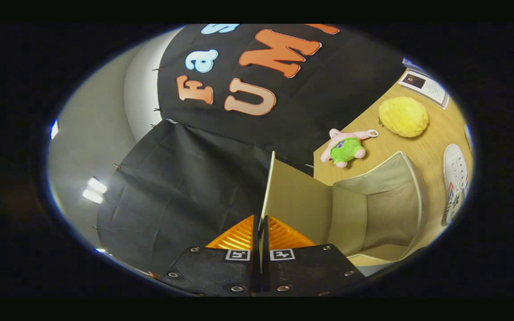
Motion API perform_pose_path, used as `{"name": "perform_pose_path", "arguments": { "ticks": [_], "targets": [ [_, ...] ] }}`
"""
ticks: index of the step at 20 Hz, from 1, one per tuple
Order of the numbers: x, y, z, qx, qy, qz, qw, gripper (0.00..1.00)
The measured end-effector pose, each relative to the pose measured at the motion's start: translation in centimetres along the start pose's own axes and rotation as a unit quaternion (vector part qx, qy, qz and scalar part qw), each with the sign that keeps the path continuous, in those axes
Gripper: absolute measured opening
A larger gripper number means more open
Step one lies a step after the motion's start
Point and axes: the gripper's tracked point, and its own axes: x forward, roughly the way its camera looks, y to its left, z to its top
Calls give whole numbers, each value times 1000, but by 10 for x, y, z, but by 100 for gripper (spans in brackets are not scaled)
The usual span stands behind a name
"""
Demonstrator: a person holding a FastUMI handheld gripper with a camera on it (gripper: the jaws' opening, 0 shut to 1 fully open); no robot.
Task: Open the storage box then place both shoes into the box .Put the left shoe in first, then the right shoe, with the right side of both shoes facing outward in a uniform manner.
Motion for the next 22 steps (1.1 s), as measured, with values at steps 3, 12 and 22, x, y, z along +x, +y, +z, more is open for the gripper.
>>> {"name": "perform_pose_path", "arguments": {
  "ticks": [3,12,22],
  "targets": [
    [12,7,-6,-10,-3,-5,1000,2],
    [43,22,-20,-18,-20,-21,999,5],
    [31,8,-18,-48,-28,-36,998,97]
  ]
}}
